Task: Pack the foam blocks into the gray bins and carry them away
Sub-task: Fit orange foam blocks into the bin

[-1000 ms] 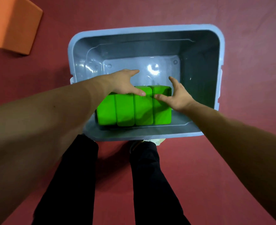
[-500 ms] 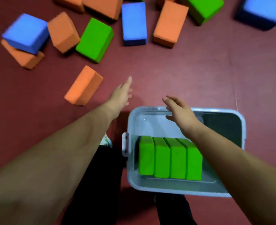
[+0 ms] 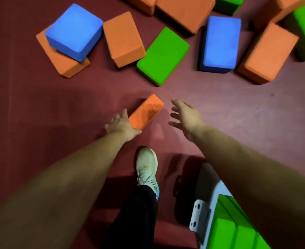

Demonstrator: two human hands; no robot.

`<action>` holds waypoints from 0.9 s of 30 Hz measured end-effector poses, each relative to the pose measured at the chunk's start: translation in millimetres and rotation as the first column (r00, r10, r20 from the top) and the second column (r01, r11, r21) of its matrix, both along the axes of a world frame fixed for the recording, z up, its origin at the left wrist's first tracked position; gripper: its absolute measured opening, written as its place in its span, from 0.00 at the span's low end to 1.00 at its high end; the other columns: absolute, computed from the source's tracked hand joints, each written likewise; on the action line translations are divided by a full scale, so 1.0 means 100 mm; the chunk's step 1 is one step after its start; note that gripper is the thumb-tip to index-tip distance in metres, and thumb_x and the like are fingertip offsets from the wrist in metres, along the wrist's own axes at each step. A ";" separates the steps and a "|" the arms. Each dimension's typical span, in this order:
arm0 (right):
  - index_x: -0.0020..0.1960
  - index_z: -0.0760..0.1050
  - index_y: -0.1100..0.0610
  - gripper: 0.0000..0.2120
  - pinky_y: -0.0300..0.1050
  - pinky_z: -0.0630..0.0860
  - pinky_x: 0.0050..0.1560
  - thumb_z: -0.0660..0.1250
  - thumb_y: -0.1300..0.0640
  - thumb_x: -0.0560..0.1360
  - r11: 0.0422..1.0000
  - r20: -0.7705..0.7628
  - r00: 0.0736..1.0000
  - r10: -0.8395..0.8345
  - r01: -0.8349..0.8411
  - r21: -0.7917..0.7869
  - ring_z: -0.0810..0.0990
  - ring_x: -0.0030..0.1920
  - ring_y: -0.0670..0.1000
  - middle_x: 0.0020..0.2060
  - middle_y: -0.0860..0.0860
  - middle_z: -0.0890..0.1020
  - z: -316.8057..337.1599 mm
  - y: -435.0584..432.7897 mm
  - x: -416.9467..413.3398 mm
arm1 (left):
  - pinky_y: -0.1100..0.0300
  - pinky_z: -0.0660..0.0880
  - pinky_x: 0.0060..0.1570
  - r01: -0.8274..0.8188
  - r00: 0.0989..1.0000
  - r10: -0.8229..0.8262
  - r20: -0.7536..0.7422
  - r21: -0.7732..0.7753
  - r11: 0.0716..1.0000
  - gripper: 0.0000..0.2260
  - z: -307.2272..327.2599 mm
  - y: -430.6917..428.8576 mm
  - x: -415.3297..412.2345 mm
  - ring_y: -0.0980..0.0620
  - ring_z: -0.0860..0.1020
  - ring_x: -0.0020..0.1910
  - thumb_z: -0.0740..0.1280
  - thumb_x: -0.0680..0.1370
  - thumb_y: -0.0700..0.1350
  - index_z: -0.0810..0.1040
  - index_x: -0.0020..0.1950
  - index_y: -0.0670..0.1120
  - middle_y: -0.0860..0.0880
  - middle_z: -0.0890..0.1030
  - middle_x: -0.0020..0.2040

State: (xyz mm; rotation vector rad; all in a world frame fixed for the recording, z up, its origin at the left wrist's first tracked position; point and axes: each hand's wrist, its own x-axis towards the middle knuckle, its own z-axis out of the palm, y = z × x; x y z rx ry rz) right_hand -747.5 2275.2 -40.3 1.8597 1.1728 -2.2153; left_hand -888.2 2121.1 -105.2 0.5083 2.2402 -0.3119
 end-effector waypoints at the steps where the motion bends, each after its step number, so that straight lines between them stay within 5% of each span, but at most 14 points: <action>1: 0.50 0.73 0.49 0.06 0.59 0.77 0.62 0.67 0.47 0.79 1.000 0.008 1.000 0.005 -0.005 0.004 0.77 0.62 0.55 0.49 0.51 0.78 -0.11 0.01 -0.15 | 0.42 0.61 0.69 0.034 0.999 -0.034 0.004 0.008 0.999 0.54 -0.11 0.01 -0.04 0.45 0.60 0.76 0.74 0.66 0.67 0.46 0.81 0.53 0.46 0.59 0.78; 7: 0.43 0.71 0.50 0.08 0.54 0.80 0.50 0.68 0.50 0.78 0.995 0.069 0.997 0.030 -0.037 0.098 0.77 0.46 0.54 0.42 0.51 0.77 -0.75 0.13 -0.77 | 0.40 0.62 0.68 0.147 0.989 -0.142 -0.040 0.191 0.970 0.60 -0.68 0.27 0.06 0.45 0.62 0.75 0.76 0.62 0.67 0.40 0.81 0.54 0.46 0.61 0.77; 11: 0.45 0.74 0.54 0.07 0.48 0.76 0.39 0.68 0.52 0.78 0.993 0.064 0.998 -0.017 0.010 0.117 0.79 0.41 0.54 0.42 0.52 0.79 -1.08 0.23 -0.97 | 0.45 0.68 0.63 0.228 0.972 -0.211 -0.098 0.206 0.952 0.53 -0.92 0.43 0.07 0.44 0.71 0.68 0.76 0.68 0.59 0.43 0.81 0.53 0.45 0.68 0.71; 16: 0.44 0.72 0.55 0.08 0.48 0.74 0.37 0.67 0.53 0.79 0.993 0.030 0.998 -0.061 0.057 0.102 0.77 0.38 0.54 0.39 0.53 0.77 -1.13 0.38 -1.41 | 0.46 0.66 0.63 0.029 0.994 0.005 -0.110 0.307 0.951 0.39 -0.87 0.43 -0.32 0.43 0.69 0.67 0.74 0.65 0.54 0.61 0.72 0.50 0.46 0.70 0.66; 21: 0.50 0.74 0.58 0.11 0.43 0.76 0.31 0.67 0.49 0.78 0.985 0.087 0.993 -0.078 0.064 0.159 0.78 0.36 0.51 0.41 0.54 0.78 -1.14 0.58 -2.04 | 0.47 0.64 0.66 -0.080 0.989 0.126 -0.080 0.429 0.900 0.45 -0.47 0.23 -1.07 0.43 0.68 0.70 0.75 0.64 0.58 0.58 0.75 0.47 0.45 0.68 0.70; 23: 0.54 0.76 0.59 0.17 0.44 0.78 0.35 0.67 0.45 0.77 0.994 0.106 0.992 -0.066 0.056 0.093 0.79 0.39 0.52 0.42 0.54 0.78 -1.17 0.58 -2.28 | 0.51 0.64 0.68 -0.198 0.975 0.223 0.022 0.555 0.808 0.50 -0.31 0.10 -1.38 0.44 0.67 0.71 0.78 0.64 0.52 0.52 0.79 0.51 0.45 0.66 0.73; 27: 0.46 0.75 0.54 0.19 0.54 0.74 0.60 0.65 0.38 0.76 0.990 0.123 0.987 0.102 -0.089 -0.107 0.76 0.44 0.51 0.41 0.50 0.77 -1.22 0.49 -2.65 | 0.52 0.69 0.69 -0.228 0.961 0.274 0.049 0.700 0.676 0.59 -0.15 -0.12 -1.84 0.45 0.69 0.70 0.80 0.61 0.45 0.44 0.80 0.61 0.44 0.65 0.75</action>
